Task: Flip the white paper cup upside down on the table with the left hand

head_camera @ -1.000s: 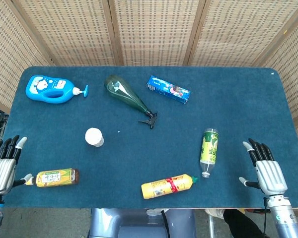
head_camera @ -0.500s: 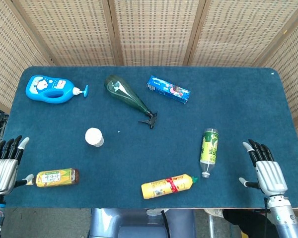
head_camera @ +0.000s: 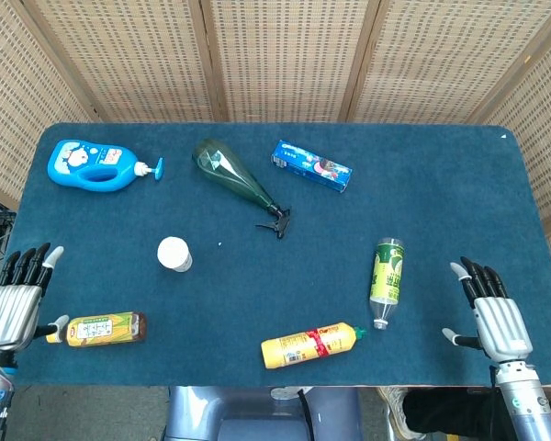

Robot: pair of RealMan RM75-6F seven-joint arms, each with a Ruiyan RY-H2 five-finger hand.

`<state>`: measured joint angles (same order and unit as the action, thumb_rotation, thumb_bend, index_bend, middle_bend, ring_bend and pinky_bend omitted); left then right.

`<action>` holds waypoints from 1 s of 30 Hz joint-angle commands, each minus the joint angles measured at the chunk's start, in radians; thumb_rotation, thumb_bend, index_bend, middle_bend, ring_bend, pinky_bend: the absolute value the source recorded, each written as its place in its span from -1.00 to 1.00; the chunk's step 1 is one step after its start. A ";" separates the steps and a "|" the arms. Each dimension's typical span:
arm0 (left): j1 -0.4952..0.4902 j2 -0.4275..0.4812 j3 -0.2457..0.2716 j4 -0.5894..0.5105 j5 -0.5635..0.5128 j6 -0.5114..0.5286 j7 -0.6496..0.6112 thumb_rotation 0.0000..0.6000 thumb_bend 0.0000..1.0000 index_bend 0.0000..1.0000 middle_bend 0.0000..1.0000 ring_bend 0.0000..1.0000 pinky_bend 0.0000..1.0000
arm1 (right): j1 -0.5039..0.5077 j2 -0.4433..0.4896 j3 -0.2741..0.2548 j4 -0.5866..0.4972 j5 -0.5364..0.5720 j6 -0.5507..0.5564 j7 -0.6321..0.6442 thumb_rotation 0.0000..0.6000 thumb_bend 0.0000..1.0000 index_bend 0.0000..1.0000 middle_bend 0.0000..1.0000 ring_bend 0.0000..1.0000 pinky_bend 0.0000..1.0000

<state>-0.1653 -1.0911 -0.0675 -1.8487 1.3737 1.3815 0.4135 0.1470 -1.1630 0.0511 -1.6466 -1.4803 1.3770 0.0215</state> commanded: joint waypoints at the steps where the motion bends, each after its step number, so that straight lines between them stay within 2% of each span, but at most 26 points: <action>1: -0.049 0.022 -0.036 -0.024 -0.042 -0.052 0.037 1.00 -0.73 -0.98 -1.00 -1.00 -1.00 | 0.001 0.001 0.001 -0.001 0.000 0.000 0.001 1.00 -0.81 -1.00 -1.00 -1.00 -1.00; 7: -0.158 0.030 -0.093 -0.053 -0.155 -0.186 0.099 1.00 -0.71 -0.83 -1.00 -1.00 -0.97 | 0.002 0.003 0.002 -0.001 0.006 -0.006 0.008 1.00 -0.82 -1.00 -1.00 -1.00 -1.00; 13: -0.274 -0.023 -0.136 -0.015 -0.288 -0.292 0.176 1.00 -0.69 -0.67 -1.00 -1.00 -0.90 | 0.002 0.007 0.004 0.000 0.006 -0.005 0.021 1.00 -0.82 -1.00 -1.00 -1.00 -1.00; 17: -0.356 -0.087 -0.139 0.035 -0.374 -0.345 0.268 1.00 -0.69 -0.64 -1.00 -1.00 -0.90 | 0.003 0.009 0.005 0.002 0.011 -0.010 0.032 1.00 -0.82 -1.00 -1.00 -1.00 -1.00; 19: -0.424 -0.149 -0.135 0.091 -0.445 -0.386 0.353 1.00 -0.68 -0.63 -1.00 -1.00 -0.90 | 0.005 0.011 0.008 0.004 0.020 -0.019 0.050 1.00 -0.81 -1.00 -1.00 -1.00 -1.00; 24: -0.508 -0.235 -0.126 0.141 -0.579 -0.387 0.455 1.00 -0.68 -0.63 -1.00 -1.00 -0.90 | 0.007 0.019 0.012 0.009 0.025 -0.026 0.078 1.00 -0.82 -1.00 -1.00 -1.00 -1.00; 30: -0.572 -0.298 -0.113 0.189 -0.660 -0.374 0.514 1.00 -0.67 -0.62 -1.00 -1.00 -0.90 | 0.007 0.027 0.015 0.012 0.030 -0.029 0.106 1.00 -0.81 -1.00 -1.00 -1.00 -1.00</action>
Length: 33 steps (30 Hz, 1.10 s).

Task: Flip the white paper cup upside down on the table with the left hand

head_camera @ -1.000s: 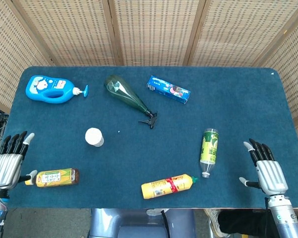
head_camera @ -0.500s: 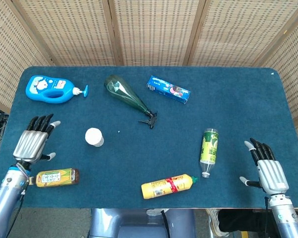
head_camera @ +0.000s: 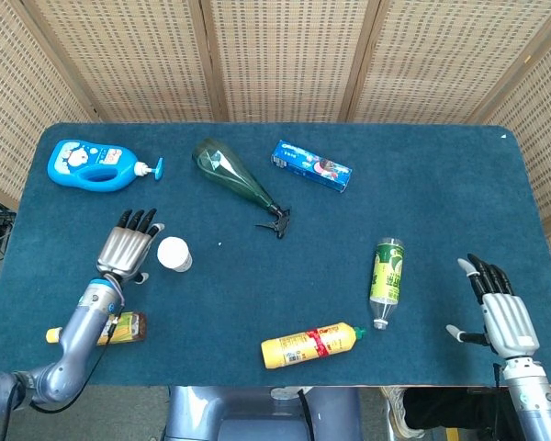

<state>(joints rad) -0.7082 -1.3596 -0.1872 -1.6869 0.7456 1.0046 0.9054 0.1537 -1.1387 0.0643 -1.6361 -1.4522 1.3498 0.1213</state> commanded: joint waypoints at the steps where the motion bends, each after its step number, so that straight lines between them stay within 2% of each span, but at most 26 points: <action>1: -0.039 -0.039 0.007 0.035 -0.042 0.009 0.028 1.00 -0.67 -0.62 -1.00 -1.00 -0.89 | 0.001 0.003 0.002 0.001 0.003 -0.004 0.009 1.00 -0.81 -1.00 -1.00 -1.00 -1.00; 6: -0.081 -0.089 0.008 0.062 -0.071 0.029 0.037 1.00 -0.66 -0.65 -1.00 -1.00 -0.89 | 0.004 0.001 0.001 0.008 0.004 -0.011 0.021 1.00 -0.81 -1.00 -1.00 -1.00 -1.00; 19: -0.133 -0.147 0.035 0.113 -0.094 0.034 0.016 1.00 -0.66 -0.58 -1.00 -1.00 -0.89 | 0.006 -0.006 -0.009 0.007 -0.018 -0.011 0.035 1.00 -0.82 -1.00 -1.00 -1.00 -1.00; 24: -0.133 -0.155 0.045 0.121 -0.066 0.048 -0.014 1.00 -0.63 -0.36 -0.98 -0.97 -0.80 | 0.005 -0.004 -0.007 0.007 -0.016 -0.007 0.039 1.00 -0.81 -1.00 -1.00 -1.00 -1.00; 28: -0.122 -0.151 0.054 0.121 -0.045 0.062 -0.045 1.00 -0.56 -0.15 -0.88 -0.91 -0.74 | 0.003 -0.003 -0.004 0.008 -0.012 -0.004 0.042 1.00 -0.81 -1.00 -1.00 -1.00 -1.00; 33: -0.102 -0.139 0.071 0.123 -0.020 0.066 -0.091 1.00 -0.52 -0.10 -0.86 -0.89 -0.73 | 0.002 -0.002 -0.001 0.008 -0.008 0.000 0.043 1.00 -0.81 -1.00 -1.00 -1.00 -1.00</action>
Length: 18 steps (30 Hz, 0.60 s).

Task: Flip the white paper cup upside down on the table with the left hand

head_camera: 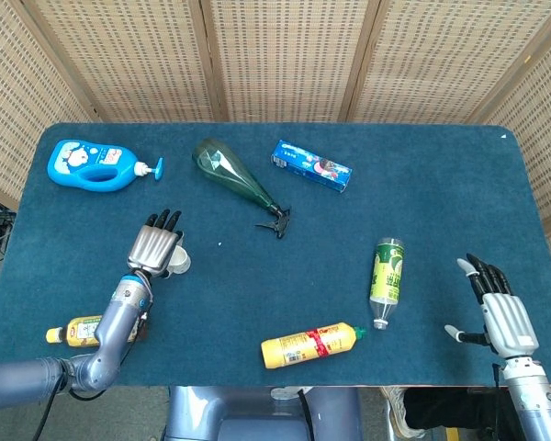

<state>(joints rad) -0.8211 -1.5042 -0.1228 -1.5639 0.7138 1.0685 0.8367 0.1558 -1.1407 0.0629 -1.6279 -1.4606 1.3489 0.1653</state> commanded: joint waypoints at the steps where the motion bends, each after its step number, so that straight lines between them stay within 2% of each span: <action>1: 0.015 0.008 0.007 0.001 0.019 0.003 -0.036 1.00 -0.52 -0.10 -0.86 -0.89 -0.73 | -0.001 0.000 0.000 0.000 0.001 0.001 -0.002 1.00 -0.81 -1.00 -1.00 -1.00 -1.00; 7: 0.056 0.009 -0.014 0.019 0.101 0.012 -0.195 1.00 -0.52 -0.12 -0.86 -0.89 -0.74 | -0.001 -0.003 0.000 0.000 0.000 0.001 -0.008 1.00 -0.81 -1.00 -1.00 -1.00 -1.00; 10: 0.100 -0.003 -0.043 0.046 0.189 0.025 -0.388 1.00 -0.53 -0.16 -0.86 -0.89 -0.75 | 0.000 -0.004 -0.001 0.003 0.002 -0.002 -0.011 1.00 -0.82 -1.00 -1.00 -1.00 -1.00; 15: 0.158 -0.042 -0.042 0.127 0.306 0.037 -0.624 1.00 -0.53 -0.12 -0.86 -0.89 -0.75 | -0.001 -0.006 0.002 0.001 0.011 -0.001 -0.012 1.00 -0.82 -1.00 -1.00 -1.00 -1.00; 18: 0.182 -0.060 -0.037 0.172 0.359 0.008 -0.774 1.00 -0.53 -0.11 -0.86 -0.89 -0.75 | -0.001 -0.007 0.000 0.000 0.011 -0.003 -0.021 1.00 -0.82 -1.00 -1.00 -1.00 -1.00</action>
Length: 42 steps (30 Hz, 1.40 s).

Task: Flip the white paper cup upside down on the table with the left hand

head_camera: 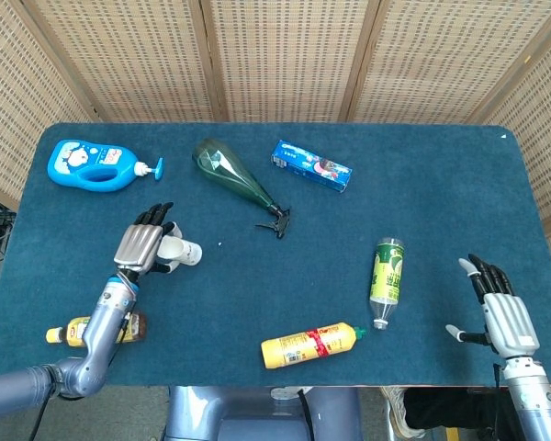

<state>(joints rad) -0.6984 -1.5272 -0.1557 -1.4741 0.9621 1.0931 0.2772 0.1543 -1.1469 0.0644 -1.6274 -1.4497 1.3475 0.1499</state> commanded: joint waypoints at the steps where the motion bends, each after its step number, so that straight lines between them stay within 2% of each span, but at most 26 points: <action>1: 0.062 -0.037 -0.003 0.091 0.121 -0.025 -0.241 1.00 -0.53 -0.10 -0.86 -0.89 -0.75 | 0.000 -0.001 -0.001 -0.002 0.001 -0.002 -0.008 1.00 -0.82 -1.00 -1.00 -1.00 -1.00; 4: 0.074 -0.036 -0.004 0.127 0.152 -0.085 -0.389 1.00 -0.53 -0.10 -0.86 -0.89 -0.75 | 0.000 -0.004 -0.002 -0.004 0.002 -0.002 -0.019 1.00 -0.82 -1.00 -1.00 -1.00 -1.00; 16: 0.103 -0.088 0.025 0.288 0.259 -0.114 -0.562 1.00 -0.53 -0.10 -0.86 -0.90 -0.76 | 0.001 -0.009 -0.005 -0.010 0.009 -0.011 -0.043 1.00 -0.81 -1.00 -1.00 -1.00 -1.00; 26: 0.113 -0.080 0.036 0.318 0.278 -0.138 -0.541 1.00 -0.54 -0.10 -0.86 -0.92 -0.76 | 0.000 -0.007 -0.006 -0.013 0.010 -0.011 -0.045 1.00 -0.81 -1.00 -1.00 -1.00 -1.00; 32: 0.126 -0.058 0.038 0.310 0.275 -0.143 -0.515 1.00 -0.55 -0.19 -0.95 -0.99 -0.78 | -0.002 -0.005 -0.006 -0.015 0.009 -0.007 -0.044 1.00 -0.81 -1.00 -1.00 -1.00 -1.00; 38: 0.127 -0.006 0.016 0.249 0.258 -0.145 -0.478 0.99 -0.60 -0.41 -1.00 -1.00 -0.83 | -0.004 -0.002 -0.005 -0.019 0.007 -0.004 -0.041 1.00 -0.82 -1.00 -1.00 -1.00 -1.00; 42: 0.105 0.057 0.003 0.170 0.248 -0.162 -0.392 0.77 -0.63 -0.63 -1.00 -1.00 -0.91 | -0.005 -0.001 -0.004 -0.020 0.006 -0.001 -0.038 1.00 -0.82 -1.00 -1.00 -1.00 -1.00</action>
<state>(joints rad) -0.5796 -1.5054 -0.1425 -1.2616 1.2180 0.9416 -0.1629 0.1495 -1.1482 0.0602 -1.6470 -1.4433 1.3461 0.1118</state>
